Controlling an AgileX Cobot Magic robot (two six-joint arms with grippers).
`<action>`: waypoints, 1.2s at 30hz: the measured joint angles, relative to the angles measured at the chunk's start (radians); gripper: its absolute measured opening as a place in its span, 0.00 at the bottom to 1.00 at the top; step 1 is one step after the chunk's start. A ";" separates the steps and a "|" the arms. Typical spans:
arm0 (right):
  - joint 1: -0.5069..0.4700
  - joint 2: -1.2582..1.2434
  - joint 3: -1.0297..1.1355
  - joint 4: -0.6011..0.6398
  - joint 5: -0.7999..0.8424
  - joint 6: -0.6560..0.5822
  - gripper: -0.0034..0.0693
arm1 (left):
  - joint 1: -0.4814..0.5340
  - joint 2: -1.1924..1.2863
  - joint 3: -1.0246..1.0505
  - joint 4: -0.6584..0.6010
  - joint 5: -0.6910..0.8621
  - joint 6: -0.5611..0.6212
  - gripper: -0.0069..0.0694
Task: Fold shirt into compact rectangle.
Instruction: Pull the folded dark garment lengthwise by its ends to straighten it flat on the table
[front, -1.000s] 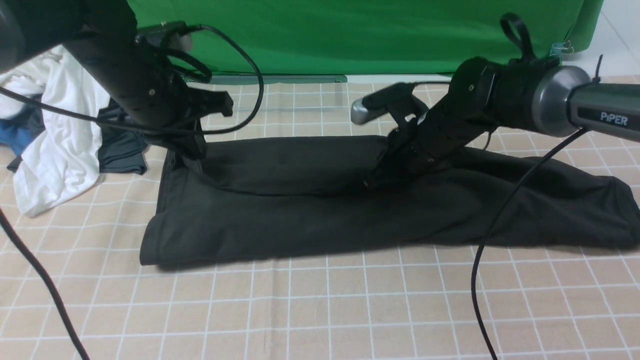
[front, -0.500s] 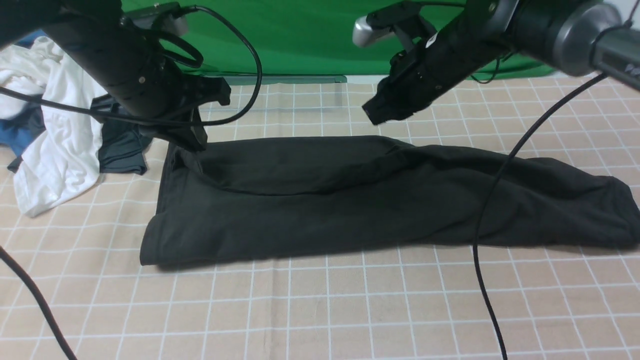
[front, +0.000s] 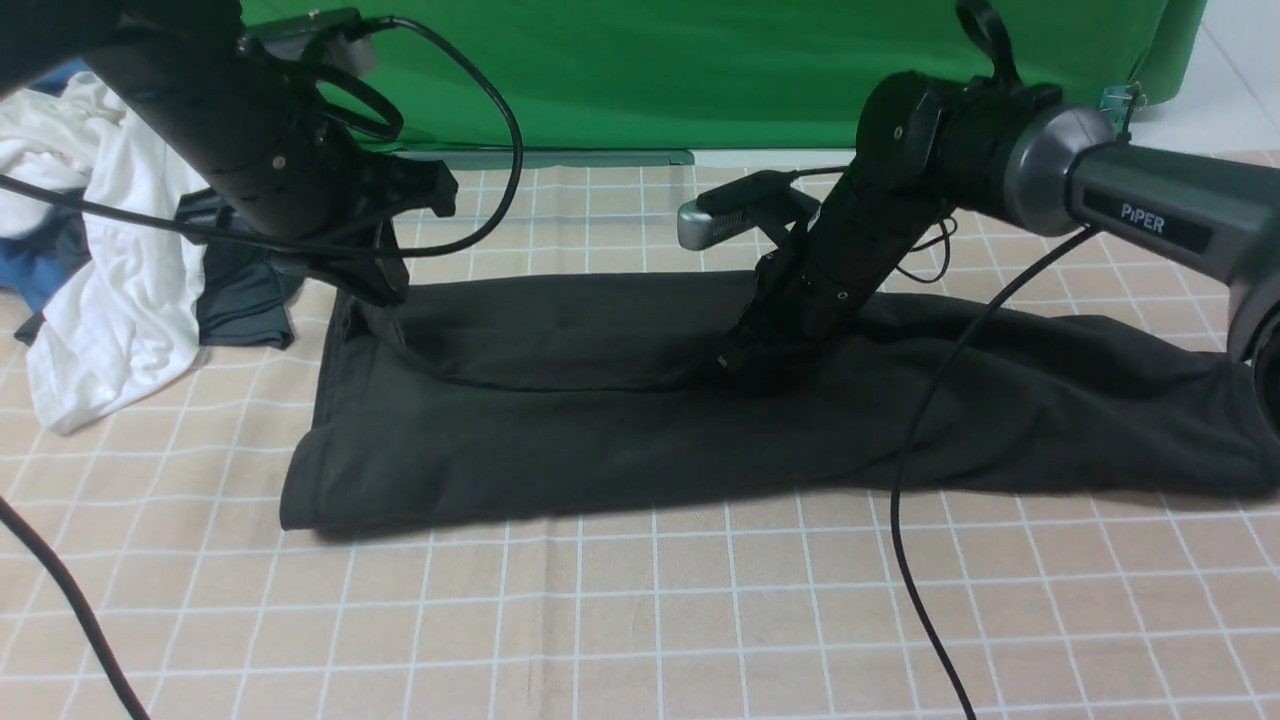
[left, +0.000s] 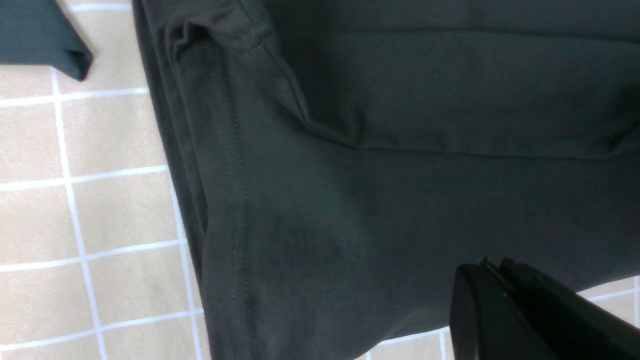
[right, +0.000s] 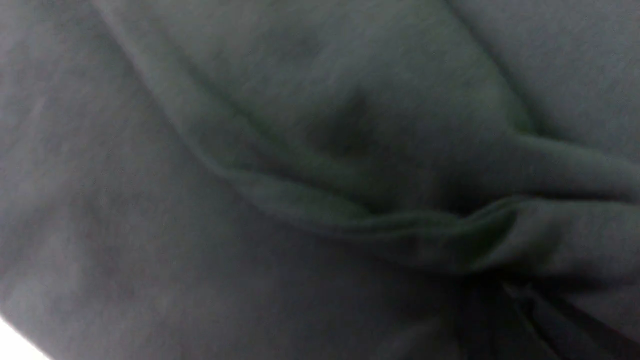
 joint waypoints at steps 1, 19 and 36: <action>0.001 0.002 0.000 -0.001 -0.022 0.004 0.09 | 0.000 0.000 0.000 0.002 -0.001 0.000 0.12; -0.003 -0.021 -0.045 -0.141 -0.406 0.074 0.09 | 0.000 0.000 0.000 0.005 0.004 -0.008 0.12; -0.201 -0.401 -0.036 -0.236 0.251 0.109 0.09 | -0.089 0.000 0.013 0.000 0.032 0.018 0.12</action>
